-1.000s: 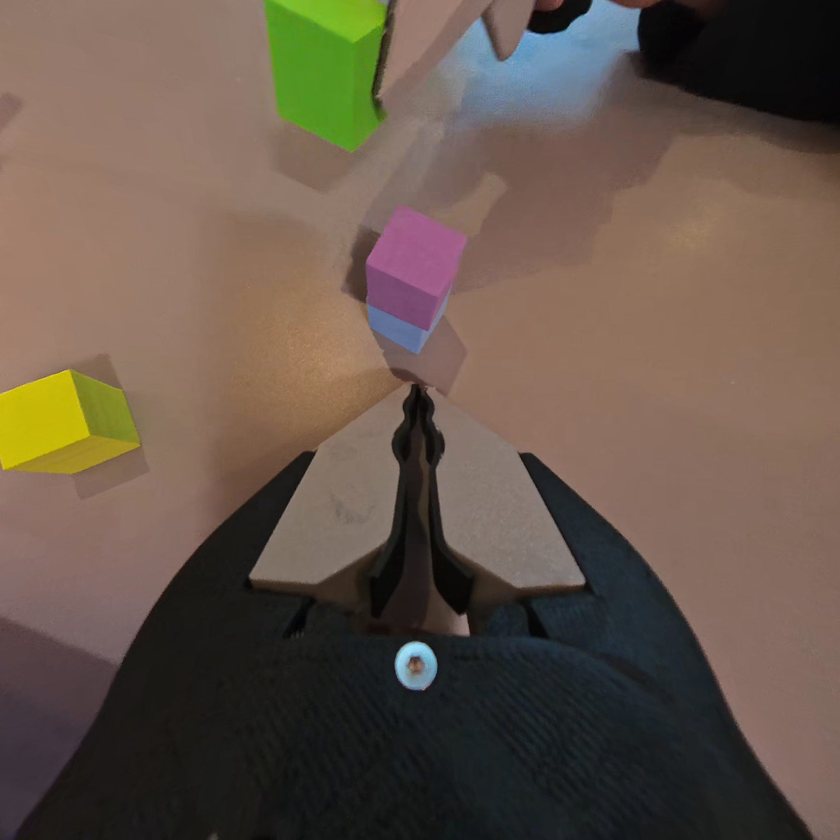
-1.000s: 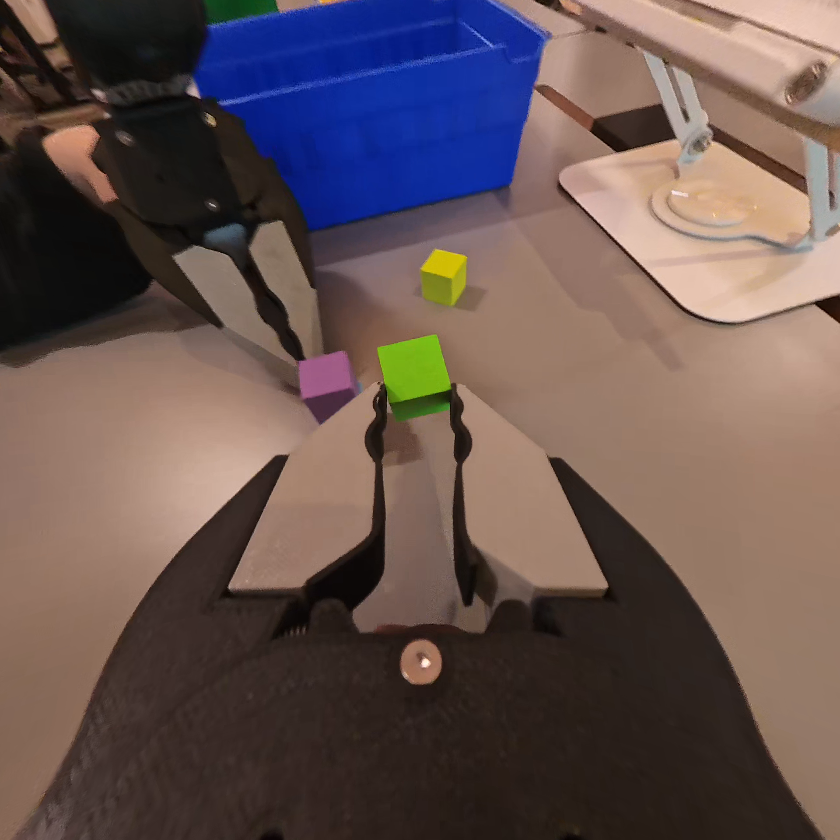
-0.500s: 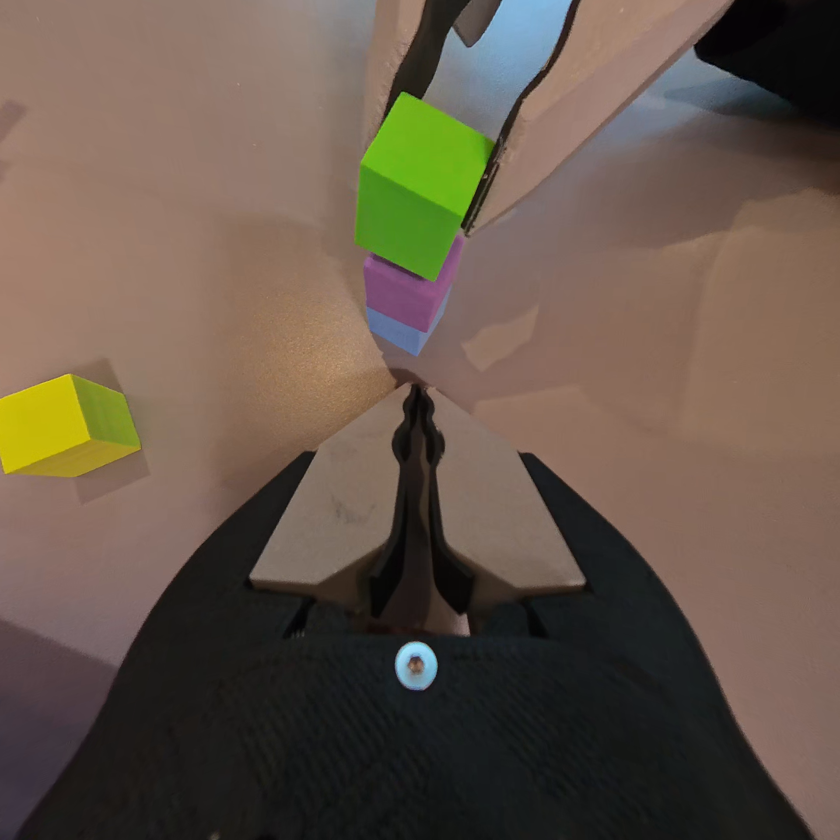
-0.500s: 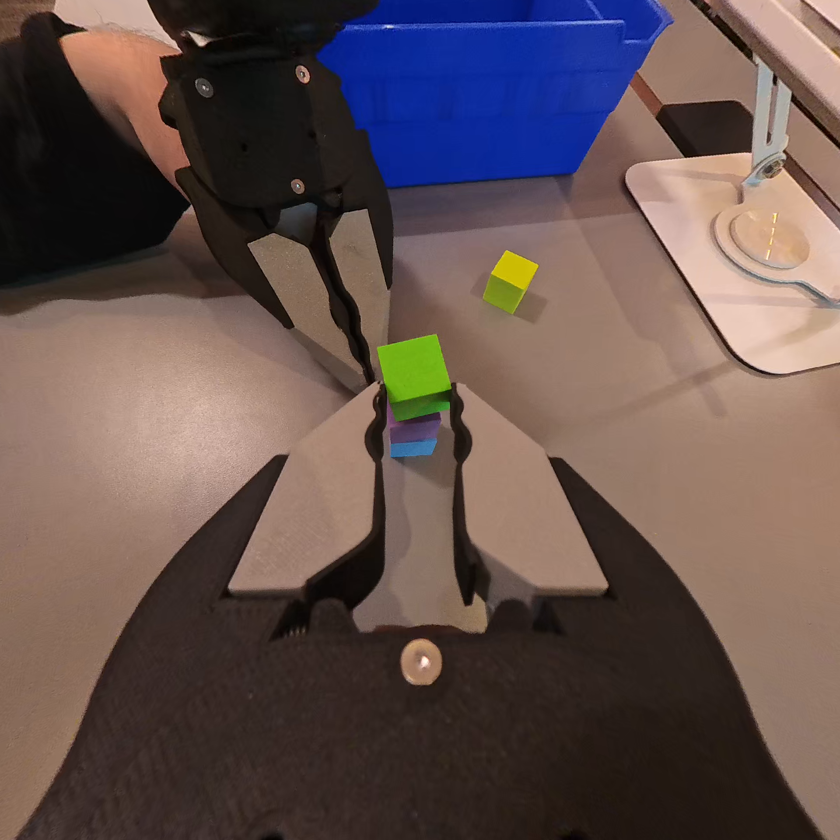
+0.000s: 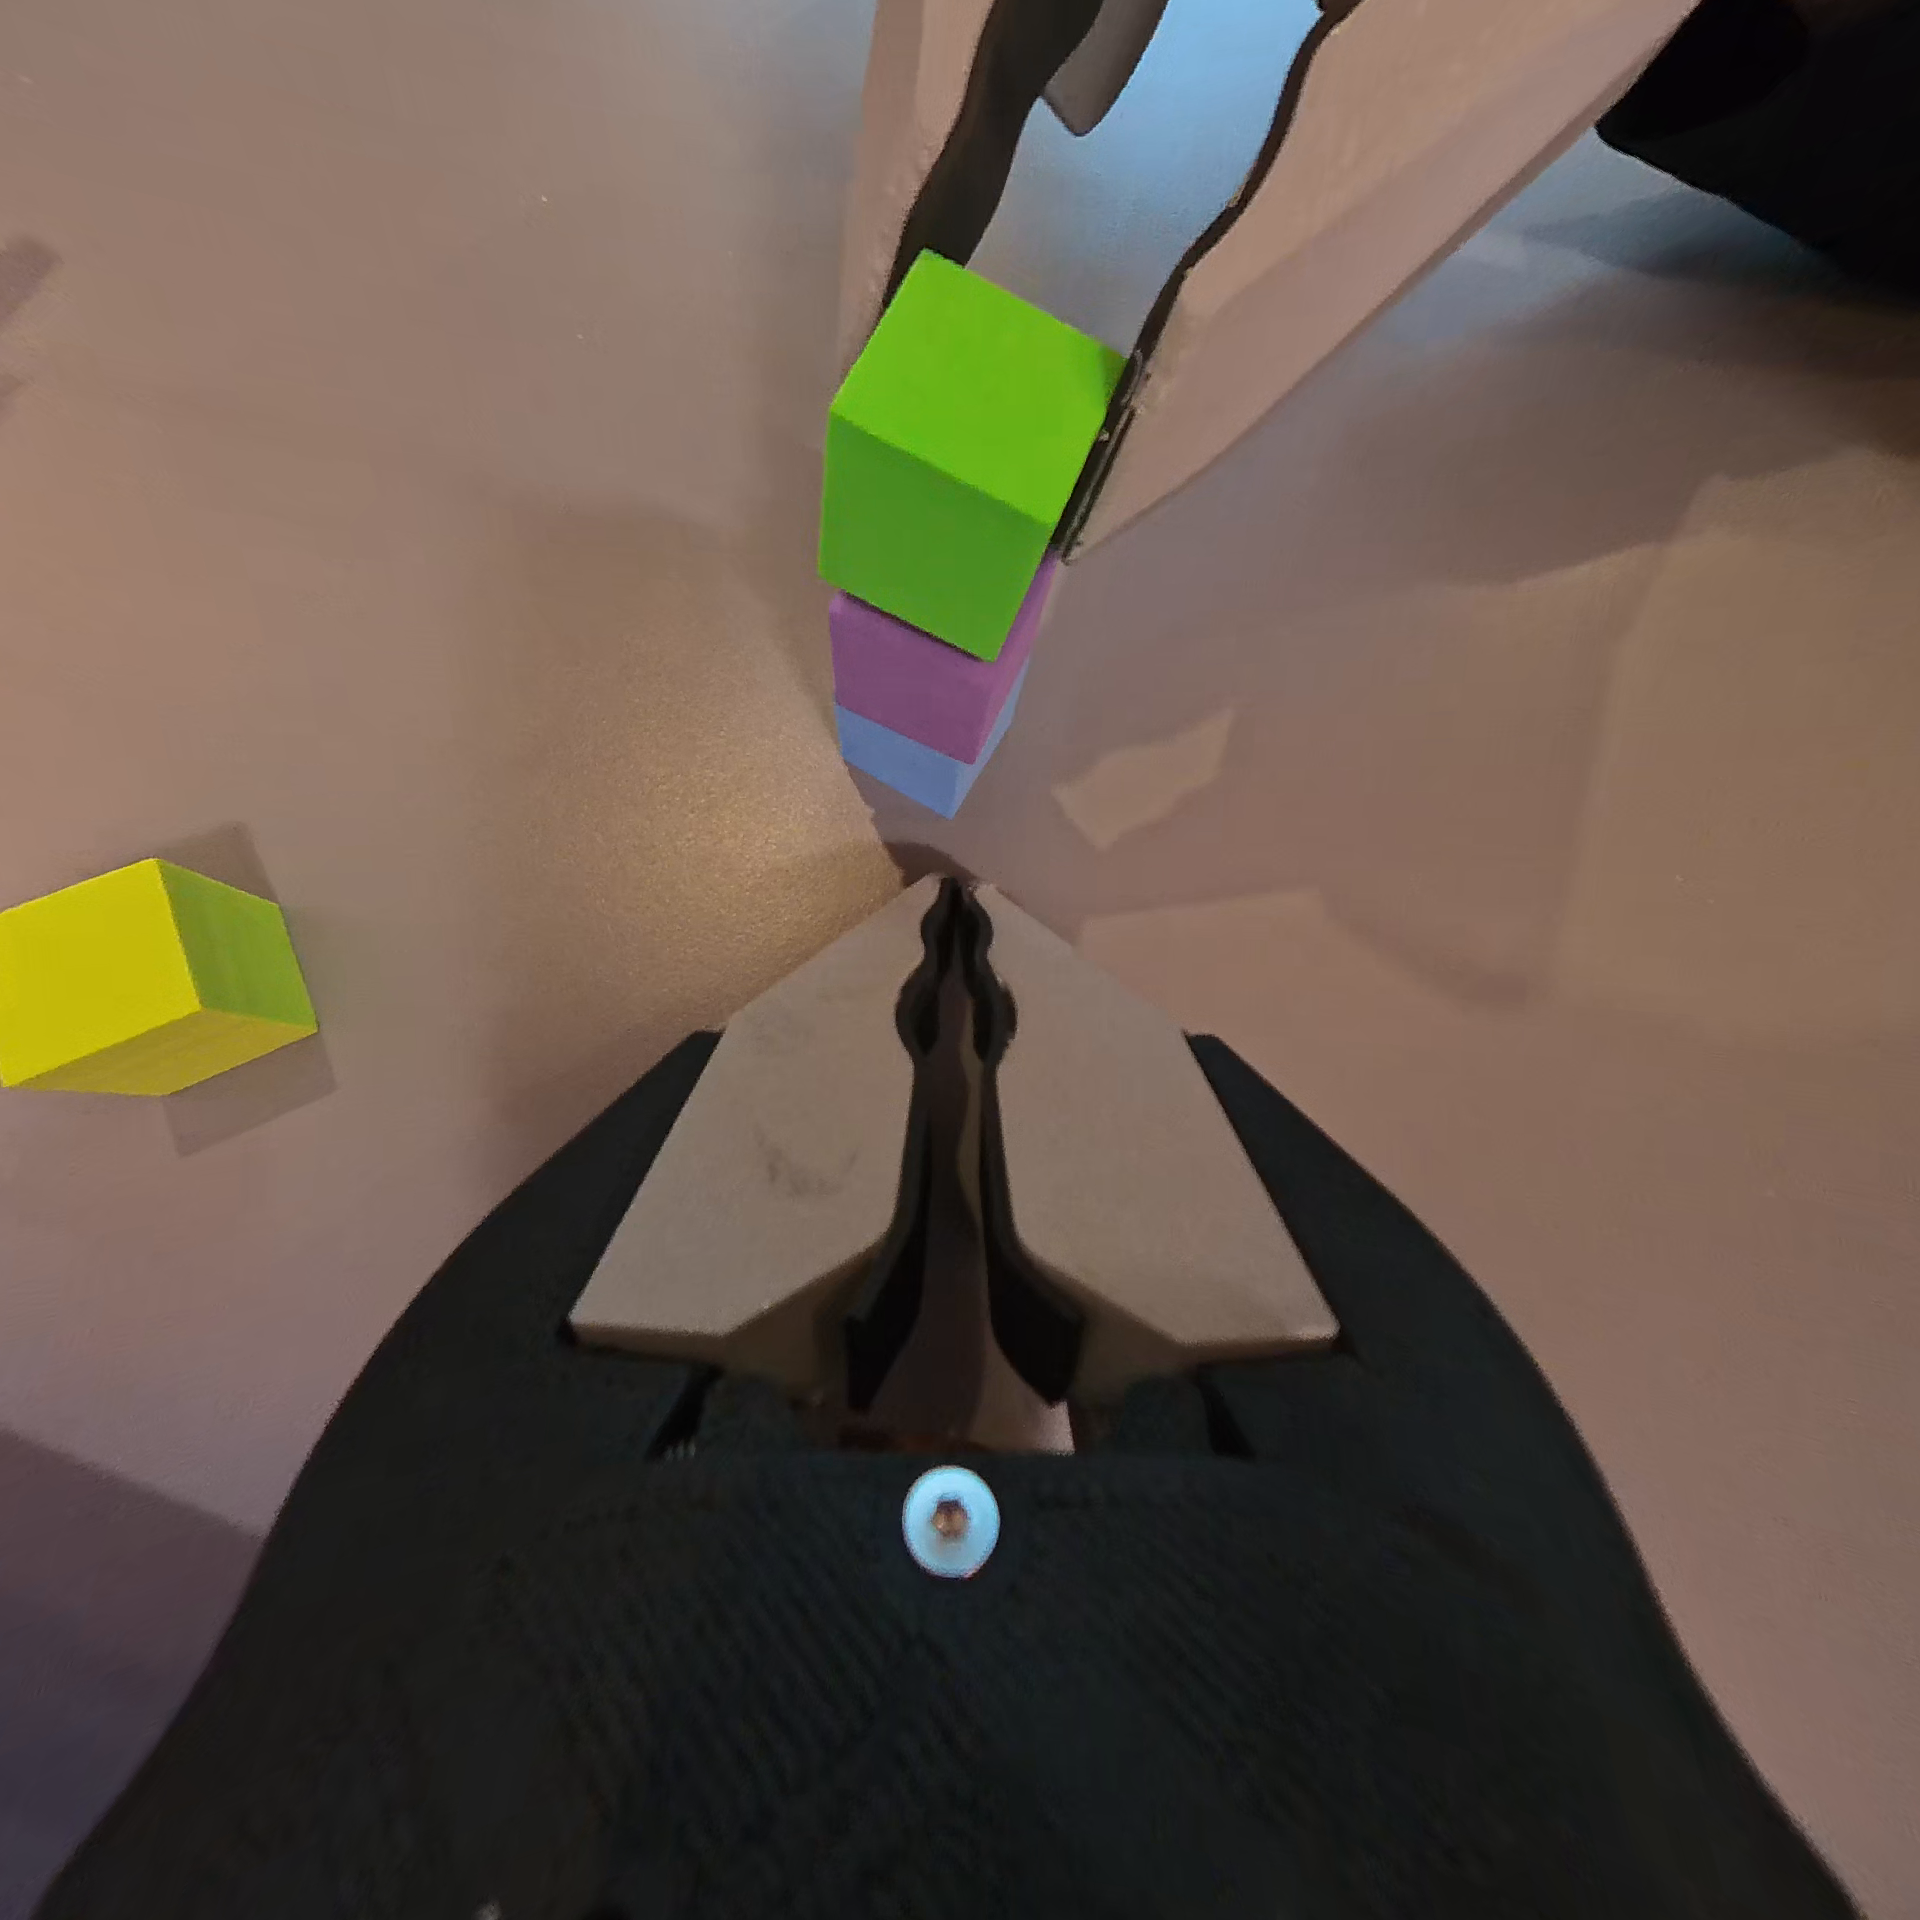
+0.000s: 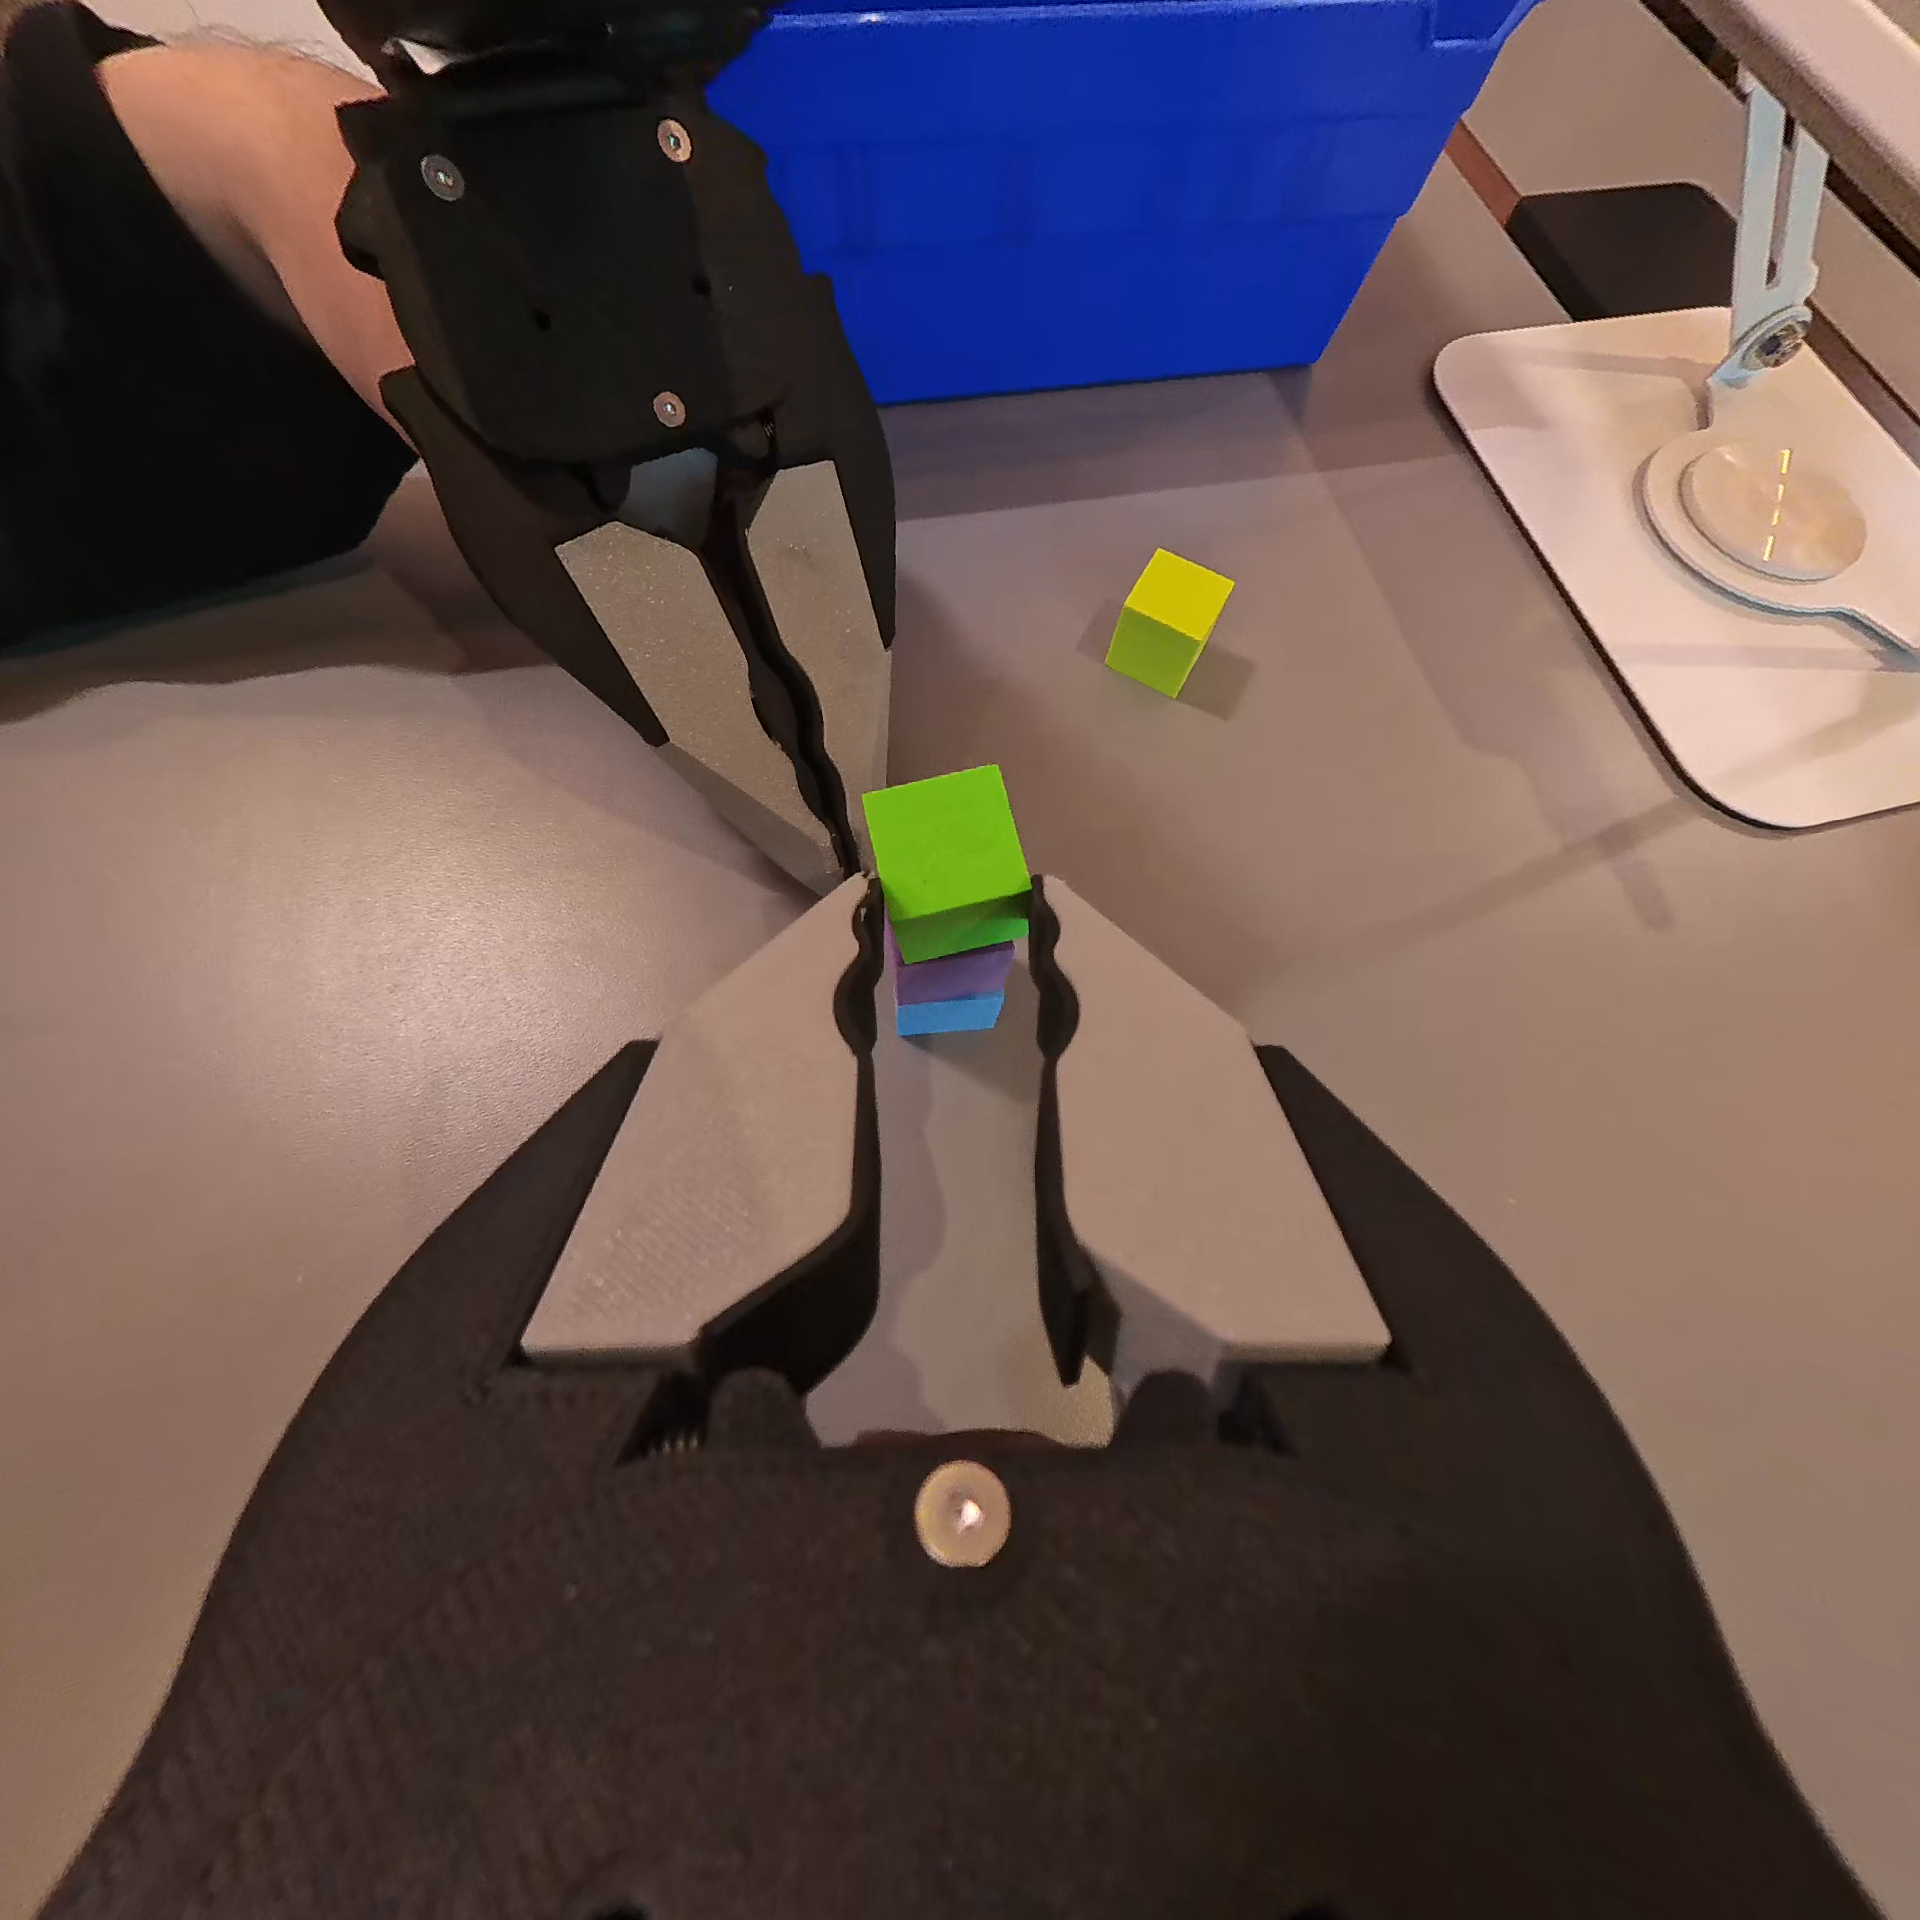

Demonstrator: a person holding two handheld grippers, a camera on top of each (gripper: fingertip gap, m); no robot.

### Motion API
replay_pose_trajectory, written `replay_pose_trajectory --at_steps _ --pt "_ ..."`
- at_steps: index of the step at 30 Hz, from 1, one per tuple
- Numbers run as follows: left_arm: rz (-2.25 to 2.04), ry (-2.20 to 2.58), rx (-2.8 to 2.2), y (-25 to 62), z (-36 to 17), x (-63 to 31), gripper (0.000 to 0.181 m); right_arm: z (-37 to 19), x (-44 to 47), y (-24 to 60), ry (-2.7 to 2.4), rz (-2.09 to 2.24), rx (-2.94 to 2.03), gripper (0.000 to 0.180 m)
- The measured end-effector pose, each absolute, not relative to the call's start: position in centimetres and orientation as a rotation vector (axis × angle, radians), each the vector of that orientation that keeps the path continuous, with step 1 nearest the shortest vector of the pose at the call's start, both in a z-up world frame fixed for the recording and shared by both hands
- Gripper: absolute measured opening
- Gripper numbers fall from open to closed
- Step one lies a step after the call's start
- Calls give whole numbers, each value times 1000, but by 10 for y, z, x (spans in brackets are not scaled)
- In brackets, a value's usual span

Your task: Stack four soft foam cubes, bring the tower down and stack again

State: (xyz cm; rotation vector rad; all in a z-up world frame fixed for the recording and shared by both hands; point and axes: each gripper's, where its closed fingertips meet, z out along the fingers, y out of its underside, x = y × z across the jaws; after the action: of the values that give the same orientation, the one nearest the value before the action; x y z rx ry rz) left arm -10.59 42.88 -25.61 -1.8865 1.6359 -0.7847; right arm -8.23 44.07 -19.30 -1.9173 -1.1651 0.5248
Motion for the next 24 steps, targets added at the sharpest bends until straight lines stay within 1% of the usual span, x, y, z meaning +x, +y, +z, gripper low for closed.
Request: replay_pose_trajectory --at_steps 18,24 --pt "-783 1635 -1887 429 -256 -106 0 -199 -82 441 -1167 534 -1931 25" --pt "-782 1635 -1887 429 -256 -106 0 -204 -81 442 -1164 544 -1948 34"
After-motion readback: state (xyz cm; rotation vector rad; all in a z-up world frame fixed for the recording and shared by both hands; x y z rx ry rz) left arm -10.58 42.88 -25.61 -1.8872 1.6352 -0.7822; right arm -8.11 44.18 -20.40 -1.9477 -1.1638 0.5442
